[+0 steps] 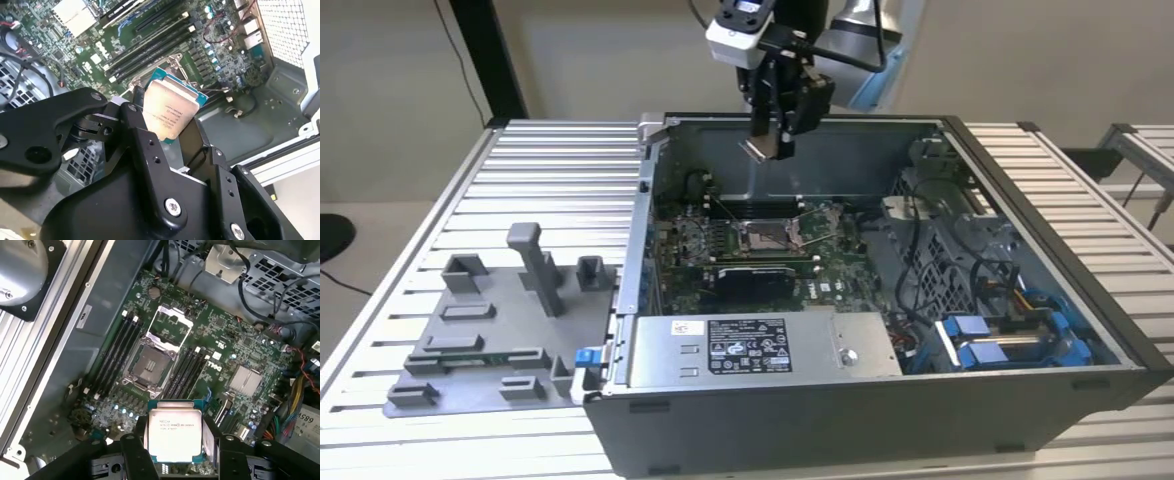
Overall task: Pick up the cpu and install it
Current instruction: 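Place the cpu into insertion slot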
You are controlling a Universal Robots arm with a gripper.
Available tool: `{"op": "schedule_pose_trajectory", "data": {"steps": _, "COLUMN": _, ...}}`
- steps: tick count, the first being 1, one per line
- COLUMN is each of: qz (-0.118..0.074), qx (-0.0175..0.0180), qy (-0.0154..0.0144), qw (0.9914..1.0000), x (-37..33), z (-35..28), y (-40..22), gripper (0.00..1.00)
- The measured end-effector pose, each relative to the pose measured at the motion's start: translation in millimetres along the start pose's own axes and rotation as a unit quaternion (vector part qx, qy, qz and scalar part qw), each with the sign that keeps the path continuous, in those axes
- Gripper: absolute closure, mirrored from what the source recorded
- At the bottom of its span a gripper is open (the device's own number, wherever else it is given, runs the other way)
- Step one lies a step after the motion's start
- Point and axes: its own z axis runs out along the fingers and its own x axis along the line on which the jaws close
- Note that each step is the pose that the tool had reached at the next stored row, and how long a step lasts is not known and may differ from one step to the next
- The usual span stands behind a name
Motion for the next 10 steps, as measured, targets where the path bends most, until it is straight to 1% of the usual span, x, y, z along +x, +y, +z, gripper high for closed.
{"op": "schedule_pose_trajectory", "data": {"steps": 3, "qz": 0.022, "qx": -0.0001, "qy": -0.0003, "qw": 0.99975, "x": 0.0, "z": 0.2, "y": 0.0, "gripper": 1.00}}
{"op": "schedule_pose_trajectory", "data": {"steps": 5, "qz": 0.037, "qx": -0.0001, "qy": -0.0005, "qw": 0.99930, "x": 0.0, "z": 0.3, "y": 0.0, "gripper": 1.00}}
{"op": "schedule_pose_trajectory", "data": {"steps": 7, "qz": 0.053, "qx": -0.0002, "qy": -0.0007, "qw": 0.99861, "x": 0.0, "z": 0.5, "y": 0.0, "gripper": 1.00}}
{"op": "schedule_pose_trajectory", "data": {"steps": 10, "qz": 0.075, "qx": -0.0002, "qy": -0.0010, "qw": 0.99716, "x": 0.0, "z": 0.7, "y": 0.0, "gripper": 1.00}}
